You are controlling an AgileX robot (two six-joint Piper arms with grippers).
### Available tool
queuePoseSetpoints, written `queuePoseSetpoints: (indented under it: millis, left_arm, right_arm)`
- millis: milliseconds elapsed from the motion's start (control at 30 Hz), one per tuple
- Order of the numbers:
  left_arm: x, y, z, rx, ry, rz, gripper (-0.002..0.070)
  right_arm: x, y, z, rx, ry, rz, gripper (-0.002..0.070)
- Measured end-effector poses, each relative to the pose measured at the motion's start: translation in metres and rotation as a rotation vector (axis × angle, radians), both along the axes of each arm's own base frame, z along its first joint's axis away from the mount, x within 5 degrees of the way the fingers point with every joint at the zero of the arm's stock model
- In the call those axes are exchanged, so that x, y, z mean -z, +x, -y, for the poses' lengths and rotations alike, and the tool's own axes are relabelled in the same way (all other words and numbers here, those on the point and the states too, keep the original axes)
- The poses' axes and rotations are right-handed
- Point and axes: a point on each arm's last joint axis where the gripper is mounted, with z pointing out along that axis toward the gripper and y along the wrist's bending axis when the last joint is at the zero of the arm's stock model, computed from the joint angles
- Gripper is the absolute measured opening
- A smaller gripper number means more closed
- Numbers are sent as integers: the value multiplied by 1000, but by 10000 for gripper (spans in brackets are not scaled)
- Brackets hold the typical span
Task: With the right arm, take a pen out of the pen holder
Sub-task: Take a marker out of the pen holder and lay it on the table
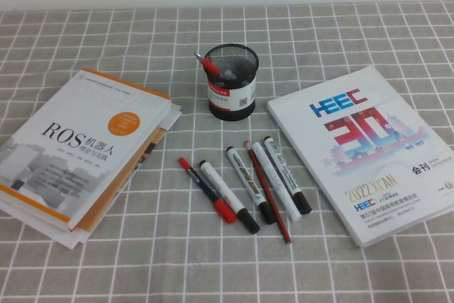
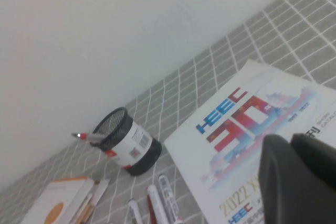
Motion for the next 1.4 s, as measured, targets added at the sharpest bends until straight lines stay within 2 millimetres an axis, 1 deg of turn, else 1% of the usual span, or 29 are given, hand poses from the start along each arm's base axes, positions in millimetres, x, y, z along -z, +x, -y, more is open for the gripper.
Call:
queuePoseSetpoints:
  millis: [100,233,400,500,633,767,867,967,1100,1167,1200,1333,1400]
  left_arm:
    - [0,0,0,0,0,0,-4]
    - [0,0,0,0,0,0,-4]
    - [0,0,0,0,0,0,-4]
    - [0,0,0,0,0,0,-4]
    - [0,0,0,0,0,0,-4]
    - [0,0,0,0,0,0,-4]
    - [0,0,0,0,0,0,-4]
    - [0,0,0,0,0,0,-4]
    - [0,0,0,0,0,0,-4]
    - [0,0,0,0,0,0,-4]
    - [0,0,0,0,0,0,-4]
    - [0,0,0,0,0,0,-4]
    - [0,0,0,0,0,0,-4]
  right_arm:
    - [-14,2,-5,-56,-59,-38,-13]
    - [-38,11,-11,-130,-154,-105,-13]
    - [-68,35,-19,-244,-282,-204,-13]
    - [-82,56,-24,-313,-353,-261,-13]
    - [-95,85,-28,-373,-424,-310,-13]
    - [-102,120,-30,-411,-481,-349,-13]
    - [-105,145,-38,-455,-512,-360,-13]
    - [-106,170,-54,-514,-549,-347,-13]
    - [-100,201,-90,-607,-652,-296,-12]
    - [-96,210,-106,-639,-697,-265,-13]
    - [-93,216,-118,-666,-729,-244,-13]
    - [-84,227,-151,-747,-789,-198,-12]
    - [-78,231,-164,-783,-809,-186,-12]
